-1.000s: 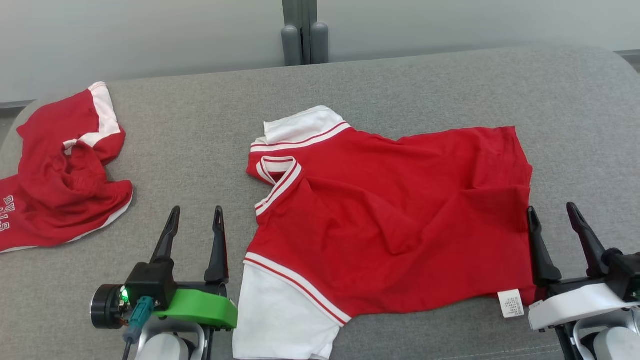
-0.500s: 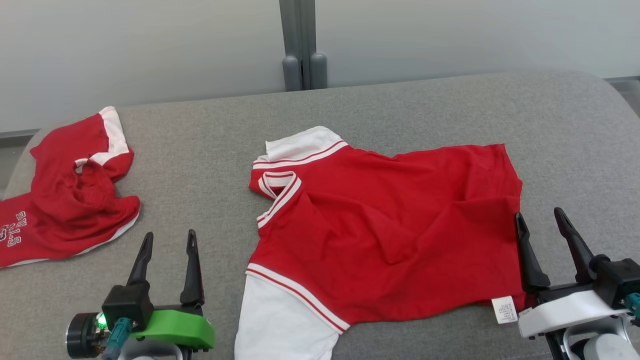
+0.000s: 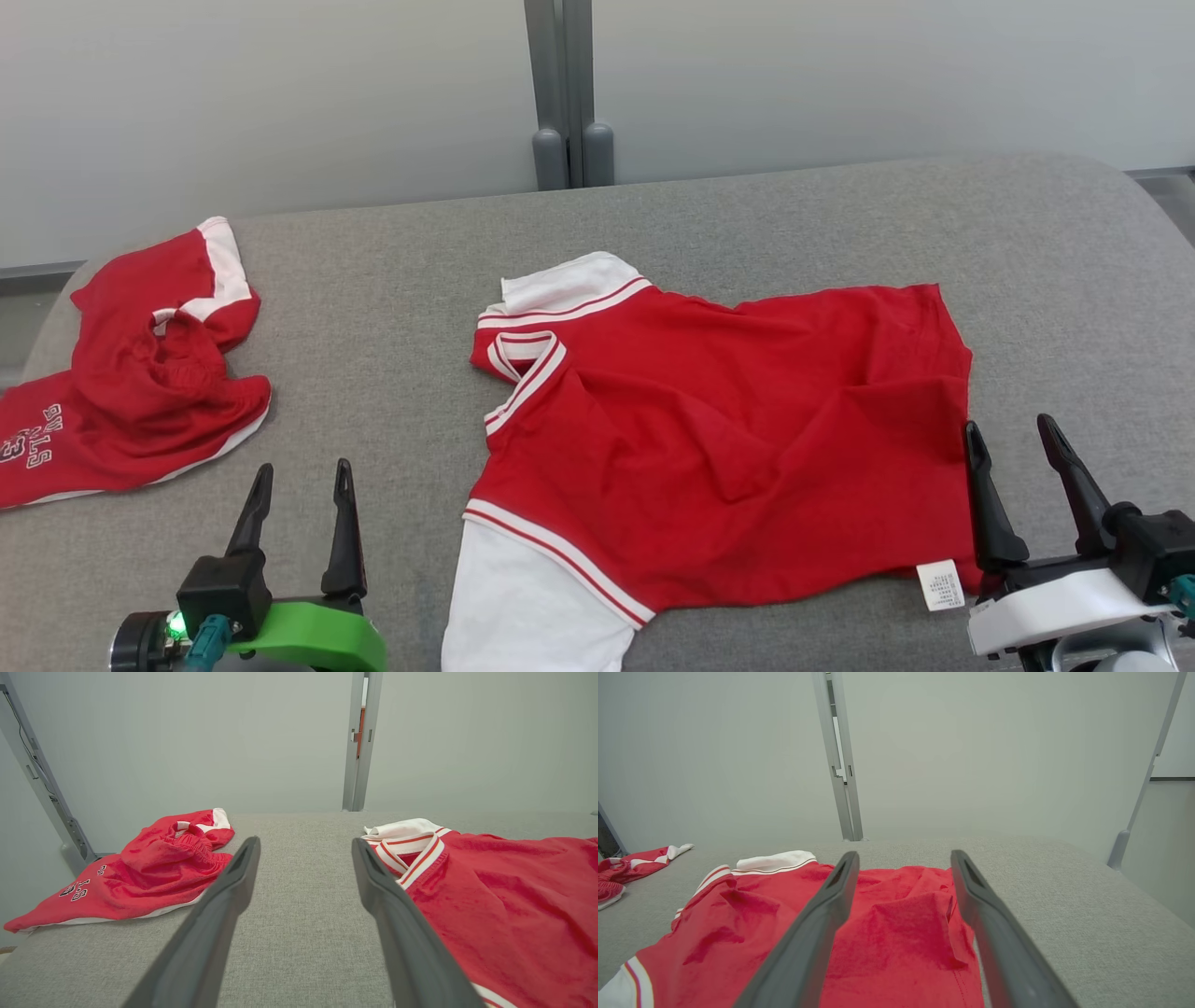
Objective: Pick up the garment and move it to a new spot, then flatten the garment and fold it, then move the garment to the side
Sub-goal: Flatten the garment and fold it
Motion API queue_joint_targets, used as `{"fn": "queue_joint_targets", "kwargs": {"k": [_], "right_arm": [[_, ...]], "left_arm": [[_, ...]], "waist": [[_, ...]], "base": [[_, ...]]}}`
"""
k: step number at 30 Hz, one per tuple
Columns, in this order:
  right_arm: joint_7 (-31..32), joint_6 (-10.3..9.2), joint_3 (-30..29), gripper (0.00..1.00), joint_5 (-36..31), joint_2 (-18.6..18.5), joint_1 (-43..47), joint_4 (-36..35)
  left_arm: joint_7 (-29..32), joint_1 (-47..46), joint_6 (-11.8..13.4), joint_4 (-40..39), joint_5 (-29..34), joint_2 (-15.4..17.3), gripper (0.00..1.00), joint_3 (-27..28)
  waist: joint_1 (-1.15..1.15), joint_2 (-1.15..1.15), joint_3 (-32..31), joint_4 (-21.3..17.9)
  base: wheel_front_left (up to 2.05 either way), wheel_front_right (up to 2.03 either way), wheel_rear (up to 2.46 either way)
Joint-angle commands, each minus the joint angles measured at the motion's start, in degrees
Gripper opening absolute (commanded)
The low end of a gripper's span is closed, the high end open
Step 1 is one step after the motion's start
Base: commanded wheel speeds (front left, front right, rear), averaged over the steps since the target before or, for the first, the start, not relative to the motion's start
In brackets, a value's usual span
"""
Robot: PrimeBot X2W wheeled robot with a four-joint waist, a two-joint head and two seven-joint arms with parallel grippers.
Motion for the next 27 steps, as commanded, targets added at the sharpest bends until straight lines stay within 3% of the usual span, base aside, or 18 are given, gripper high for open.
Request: {"fn": "queue_joint_targets", "kwargs": {"k": [1,27], "right_arm": [[-0.2,-0.09,0.1,1.00,-0.3,0.2,0.7,-0.3],[-0.2,-0.09,1.1,1.00,0.4,-0.1,0.9,0.4]], "left_arm": [[0.0,0.7,-0.5,0.3,0.3,0.4,1.00,0.1],[0.0,0.1,-1.8,1.0,0.7,0.2,1.00,0.9]], "waist": [[0.00,0.00,0.0,0.1],[0.00,0.00,0.1,0.6]], "base": [[0.00,0.00,0.00],[0.00,0.00,0.00]]}}
